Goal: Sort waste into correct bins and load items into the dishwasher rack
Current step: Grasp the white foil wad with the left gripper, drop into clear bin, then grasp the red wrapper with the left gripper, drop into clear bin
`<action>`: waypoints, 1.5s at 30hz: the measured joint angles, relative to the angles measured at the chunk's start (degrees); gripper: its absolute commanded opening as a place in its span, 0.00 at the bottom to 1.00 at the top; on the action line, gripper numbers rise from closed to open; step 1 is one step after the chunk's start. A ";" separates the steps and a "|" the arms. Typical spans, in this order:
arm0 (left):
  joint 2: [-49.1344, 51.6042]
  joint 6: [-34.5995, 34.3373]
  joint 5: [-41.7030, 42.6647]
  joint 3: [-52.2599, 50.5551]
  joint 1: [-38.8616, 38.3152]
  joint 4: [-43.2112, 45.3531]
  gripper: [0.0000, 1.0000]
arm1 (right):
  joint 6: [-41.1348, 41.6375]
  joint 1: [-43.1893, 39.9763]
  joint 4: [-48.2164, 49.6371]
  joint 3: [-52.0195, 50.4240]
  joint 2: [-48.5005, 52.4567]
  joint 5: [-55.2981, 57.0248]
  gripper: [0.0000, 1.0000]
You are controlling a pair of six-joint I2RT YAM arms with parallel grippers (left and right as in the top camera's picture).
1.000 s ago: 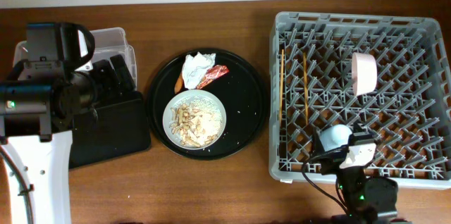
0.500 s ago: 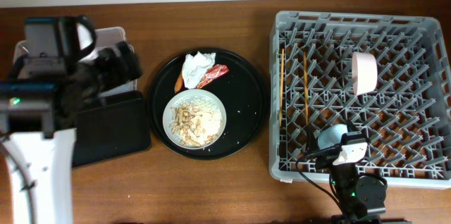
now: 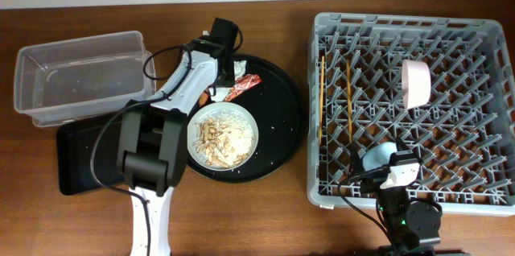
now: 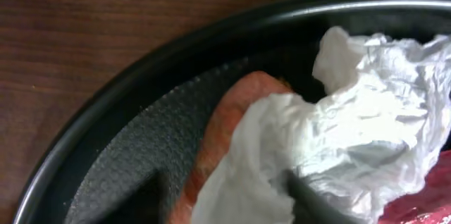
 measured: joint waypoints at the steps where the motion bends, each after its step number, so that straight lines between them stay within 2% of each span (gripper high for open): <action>1: 0.00 0.24 0.59 0.00 0.15 0.04 0.25 | 0.02 0.00 0.00 0.00 0.00 0.00 0.98; 3: 0.00 0.37 2.08 0.94 0.09 -1.27 0.00 | 0.02 0.00 0.00 0.00 0.00 0.00 0.98; 8: -0.20 0.39 6.64 6.08 -0.13 -11.06 0.00 | 0.02 0.00 0.00 0.00 0.02 0.00 0.98; 11: -7.26 -1.97 7.30 6.58 1.36 -16.24 0.00 | 0.04 0.00 -0.02 0.00 0.00 0.00 0.98; 13: -15.89 -4.37 6.14 7.63 9.90 -16.94 0.00 | 0.02 0.00 0.00 0.00 0.00 0.00 0.98; 16: -17.35 -5.60 8.96 8.00 23.41 -17.55 0.00 | 0.02 0.00 0.00 0.00 0.00 0.00 0.98; 18: -17.40 -5.92 11.23 8.00 27.32 -20.70 0.00 | 0.02 0.00 0.00 0.00 0.00 0.00 0.98; 20: -17.64 -5.95 10.10 8.00 28.98 -22.27 0.00 | 0.04 0.00 0.00 0.00 0.00 -0.02 0.98; 21: -17.94 -5.97 9.73 7.87 29.92 -21.31 0.14 | 0.02 0.00 0.00 0.00 0.00 -0.02 0.98; 23: -18.12 -6.12 8.76 6.67 31.45 -17.57 0.87 | 0.04 0.00 0.00 0.00 0.00 0.00 0.98; 24: -17.00 -6.32 8.76 6.43 31.43 -13.84 0.99 | 0.02 0.00 0.00 0.00 0.00 0.00 0.98; 27: -14.27 -6.32 11.72 7.13 31.08 -19.21 0.84 | -0.02 0.00 0.00 0.00 0.00 0.00 0.98; 29: -14.27 -1.79 15.69 9.22 28.41 -20.17 0.79 | 0.04 0.00 0.00 0.00 0.00 -0.02 0.98; 30: -14.27 4.13 17.51 9.75 22.47 -18.93 0.73 | 0.02 0.00 0.00 0.00 0.00 0.00 0.98; 31: -14.14 11.43 19.43 9.77 13.20 -17.22 0.73 | 0.00 0.00 -0.02 0.00 0.00 0.00 0.98; 33: -12.20 15.34 16.76 10.45 6.82 -12.39 0.70 | 0.07 0.00 0.00 0.00 0.00 -0.02 0.98; 35: -4.17 19.10 15.23 10.82 -1.49 -9.22 0.70 | 0.02 0.00 0.00 0.00 0.00 0.00 0.98; 39: 3.50 29.33 12.35 10.49 -6.16 -8.22 0.70 | 0.02 0.00 0.00 0.00 0.00 -0.02 0.98; 41: 5.27 31.63 11.17 10.49 -7.30 -7.56 0.70 | 0.07 0.00 0.00 0.00 0.00 -0.02 0.98; 42: 5.81 32.35 10.67 10.49 -7.21 -7.30 0.63 | 0.02 0.00 -0.02 0.00 0.00 0.00 0.98; 43: 7.04 32.50 10.43 10.51 -7.04 -7.23 0.46 | 0.02 0.00 0.00 0.00 0.00 -0.02 0.98; 45: 7.19 32.81 10.29 10.67 -6.86 -7.19 0.04 | 0.02 0.00 0.00 0.00 0.00 -0.02 0.98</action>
